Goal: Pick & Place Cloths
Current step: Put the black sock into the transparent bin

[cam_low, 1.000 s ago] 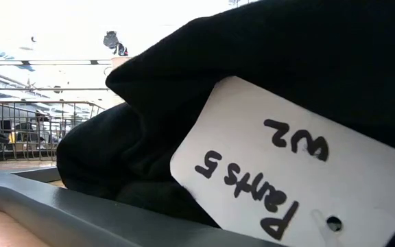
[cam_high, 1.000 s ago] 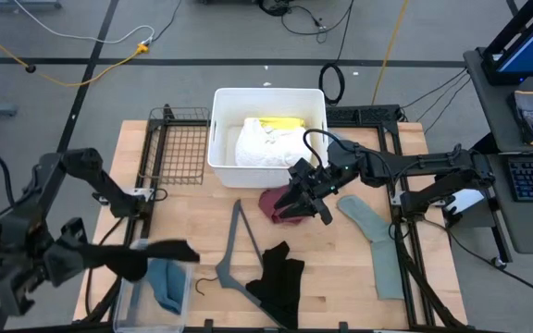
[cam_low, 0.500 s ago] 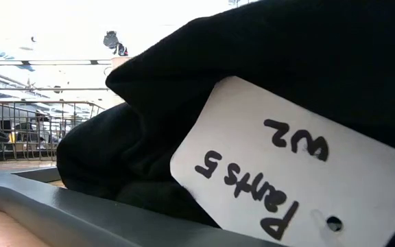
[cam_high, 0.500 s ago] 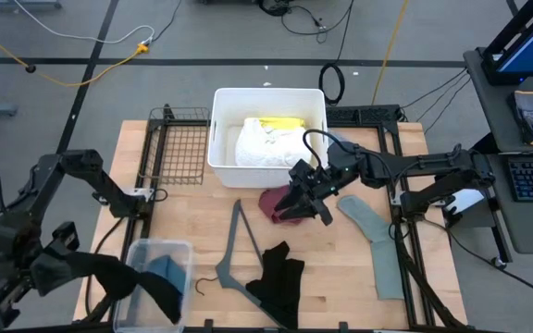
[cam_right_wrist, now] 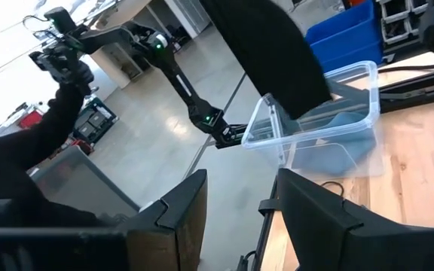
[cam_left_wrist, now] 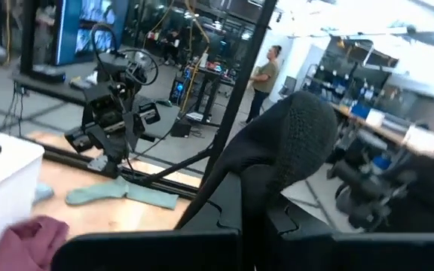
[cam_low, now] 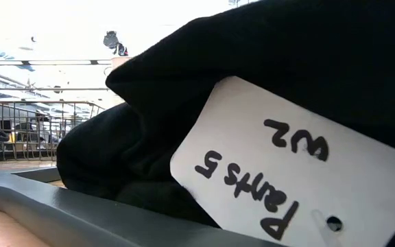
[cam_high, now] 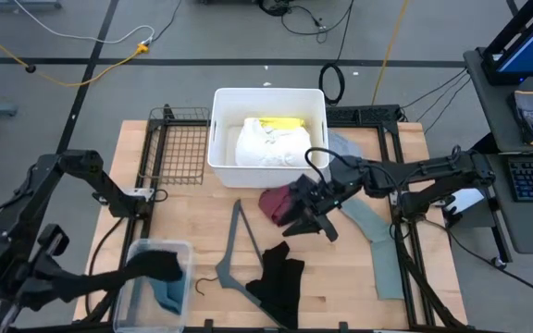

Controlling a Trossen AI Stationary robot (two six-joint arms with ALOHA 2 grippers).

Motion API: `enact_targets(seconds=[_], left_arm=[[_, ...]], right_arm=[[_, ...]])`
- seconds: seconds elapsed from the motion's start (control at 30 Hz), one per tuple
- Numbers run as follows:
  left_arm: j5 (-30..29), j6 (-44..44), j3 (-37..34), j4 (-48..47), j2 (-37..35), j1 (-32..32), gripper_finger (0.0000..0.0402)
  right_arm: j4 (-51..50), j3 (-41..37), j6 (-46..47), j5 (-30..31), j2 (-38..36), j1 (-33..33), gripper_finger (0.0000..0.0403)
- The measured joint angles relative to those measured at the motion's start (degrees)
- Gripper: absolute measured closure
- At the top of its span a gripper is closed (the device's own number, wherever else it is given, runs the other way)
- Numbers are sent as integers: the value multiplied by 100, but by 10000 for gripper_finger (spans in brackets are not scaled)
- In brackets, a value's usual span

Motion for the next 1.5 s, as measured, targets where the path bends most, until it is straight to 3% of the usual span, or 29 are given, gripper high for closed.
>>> enact_targets(seconds=[0.33, 0.6, 0.83, 0.93, 1.27, 1.5], left_arm=[[-5, -802, -2, -1970, 2, -170, 401], [-5, -857, -3, -2454, -47, -227, 402], [-12, -765, -2, -2961, -507, -216, 402], [-15, -1220, -2, -3546, -728, -228, 402], [7, -4050, 0, -5970, -980, -495, 401], [23, -4798, 0, -6554, -980, -583, 401]], right_arm=[[0, 0, 11, 5, 1, 30, 248], [13, -1, 13, 6, 1, 30, 248], [13, -2, 13, 7, 1, 28, 248], [13, -1, 13, 7, 1, 28, 248], [13, -2, 5, 7, 1, 28, 248], [13, -2, -4, 7, 1, 19, 248]])
